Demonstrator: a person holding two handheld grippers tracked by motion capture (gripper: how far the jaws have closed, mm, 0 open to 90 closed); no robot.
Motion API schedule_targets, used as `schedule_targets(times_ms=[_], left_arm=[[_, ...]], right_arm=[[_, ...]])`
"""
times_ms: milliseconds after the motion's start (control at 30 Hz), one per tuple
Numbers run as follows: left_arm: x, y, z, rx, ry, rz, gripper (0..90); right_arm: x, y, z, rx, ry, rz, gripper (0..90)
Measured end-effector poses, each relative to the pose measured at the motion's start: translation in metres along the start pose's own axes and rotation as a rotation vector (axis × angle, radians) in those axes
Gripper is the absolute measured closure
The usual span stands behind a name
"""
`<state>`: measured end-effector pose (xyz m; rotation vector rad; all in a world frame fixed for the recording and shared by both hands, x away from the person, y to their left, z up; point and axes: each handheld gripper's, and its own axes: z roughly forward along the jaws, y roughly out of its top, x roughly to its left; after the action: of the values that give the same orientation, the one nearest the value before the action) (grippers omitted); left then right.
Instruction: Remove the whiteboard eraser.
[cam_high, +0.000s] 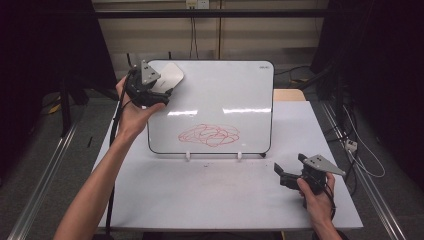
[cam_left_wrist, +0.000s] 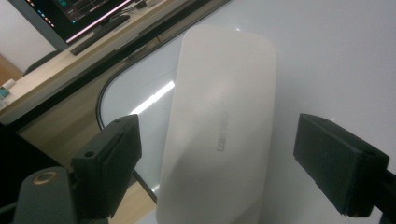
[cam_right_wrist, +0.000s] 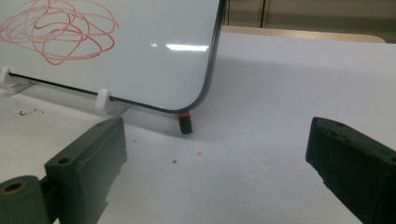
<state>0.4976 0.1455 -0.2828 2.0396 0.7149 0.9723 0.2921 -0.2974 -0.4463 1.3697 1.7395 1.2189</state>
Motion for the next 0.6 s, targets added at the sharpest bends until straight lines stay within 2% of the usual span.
schedule_targets(times_ms=[100, 167, 233, 467, 500, 600], left_arm=[[0.000, 0.002, 0.006, 0.015, -0.009, 0.006, 17.4], [-0.003, 0.002, 0.009, 0.035, 0.006, 0.029, 19.2], [-0.005, 0.003, 0.011, 0.039, -0.001, 0.037, 21.7], [-0.006, 0.005, 0.020, 0.069, 0.012, 0.054, 25.8], [-0.006, 0.005, 0.021, 0.073, 0.007, 0.059, 28.5], [-0.008, 0.005, 0.023, 0.084, 0.025, 0.080, 28.6]], right_arm=[[0.000, 0.000, 0.000, 0.001, 0.000, -0.003, 5.2], [0.000, 0.000, 0.000, 0.001, 0.004, -0.002, 5.2], [-0.001, -0.001, -0.001, 0.002, -0.001, 0.001, 5.2], [-0.001, 0.000, -0.001, 0.003, 0.002, -0.001, 5.1], [0.000, 0.000, 0.000, 0.001, 0.004, -0.001, 5.2], [0.001, 0.000, 0.001, 0.003, 0.007, -0.003, 5.2]])
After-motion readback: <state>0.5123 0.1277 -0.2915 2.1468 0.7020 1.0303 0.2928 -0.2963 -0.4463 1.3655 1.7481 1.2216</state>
